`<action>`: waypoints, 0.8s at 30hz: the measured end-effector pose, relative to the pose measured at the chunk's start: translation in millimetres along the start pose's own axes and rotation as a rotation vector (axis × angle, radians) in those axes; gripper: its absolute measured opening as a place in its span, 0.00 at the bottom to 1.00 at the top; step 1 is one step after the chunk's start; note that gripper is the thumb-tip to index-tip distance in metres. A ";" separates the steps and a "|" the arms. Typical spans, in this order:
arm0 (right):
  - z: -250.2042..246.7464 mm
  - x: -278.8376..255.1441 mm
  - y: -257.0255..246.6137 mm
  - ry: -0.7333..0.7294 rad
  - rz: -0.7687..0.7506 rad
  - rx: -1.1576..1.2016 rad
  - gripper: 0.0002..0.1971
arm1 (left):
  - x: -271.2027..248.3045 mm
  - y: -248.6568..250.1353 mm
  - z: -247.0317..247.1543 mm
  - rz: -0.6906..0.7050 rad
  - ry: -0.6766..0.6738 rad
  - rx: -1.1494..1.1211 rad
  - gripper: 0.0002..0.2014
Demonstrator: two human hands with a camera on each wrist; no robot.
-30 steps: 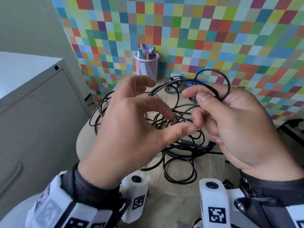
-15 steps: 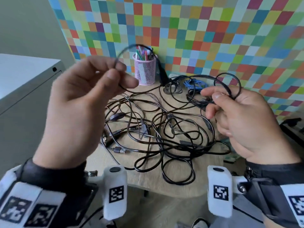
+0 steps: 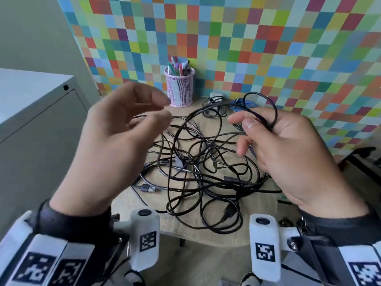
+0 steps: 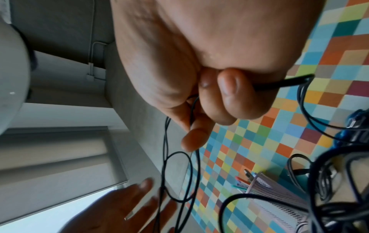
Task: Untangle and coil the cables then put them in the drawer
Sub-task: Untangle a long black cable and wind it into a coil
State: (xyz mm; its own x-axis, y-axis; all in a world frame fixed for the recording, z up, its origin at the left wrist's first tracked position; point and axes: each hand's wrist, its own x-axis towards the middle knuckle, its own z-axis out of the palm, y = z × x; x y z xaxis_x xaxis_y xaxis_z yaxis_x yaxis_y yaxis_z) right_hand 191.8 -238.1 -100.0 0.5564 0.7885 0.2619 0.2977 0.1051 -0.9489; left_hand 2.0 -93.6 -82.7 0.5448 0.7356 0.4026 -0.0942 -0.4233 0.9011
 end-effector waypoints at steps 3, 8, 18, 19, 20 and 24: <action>7.3 -5.1 -8.8 -0.079 -0.068 0.006 0.13 | -4.6 0.4 4.0 -0.074 -0.169 0.127 0.24; -4.1 0.0 -7.3 0.026 -0.077 0.054 0.11 | -5.7 -0.8 8.2 -0.109 -0.179 0.117 0.06; -22.0 -0.3 -6.5 -0.146 0.037 0.034 0.25 | -0.1 -10.7 4.7 -0.051 -0.003 0.026 0.06; -23.5 -0.2 -8.0 -0.159 0.040 0.041 0.30 | 0.6 -12.9 4.2 -0.058 0.006 0.032 0.06; -25.8 0.1 -8.5 -0.165 0.038 0.069 0.32 | 1.2 -14.8 3.6 -0.068 0.015 0.034 0.07; -30.4 2.3 -6.9 -0.142 0.017 0.086 0.16 | 3.3 -16.3 2.4 -0.109 0.032 0.105 0.12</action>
State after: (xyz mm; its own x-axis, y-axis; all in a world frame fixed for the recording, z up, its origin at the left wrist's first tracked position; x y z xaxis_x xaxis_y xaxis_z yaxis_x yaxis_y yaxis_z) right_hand 214.6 -255.4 -87.4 0.4442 0.8675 0.2238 0.2183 0.1375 -0.9662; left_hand 7.3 -85.6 -96.5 0.5198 0.7961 0.3100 0.0527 -0.3920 0.9185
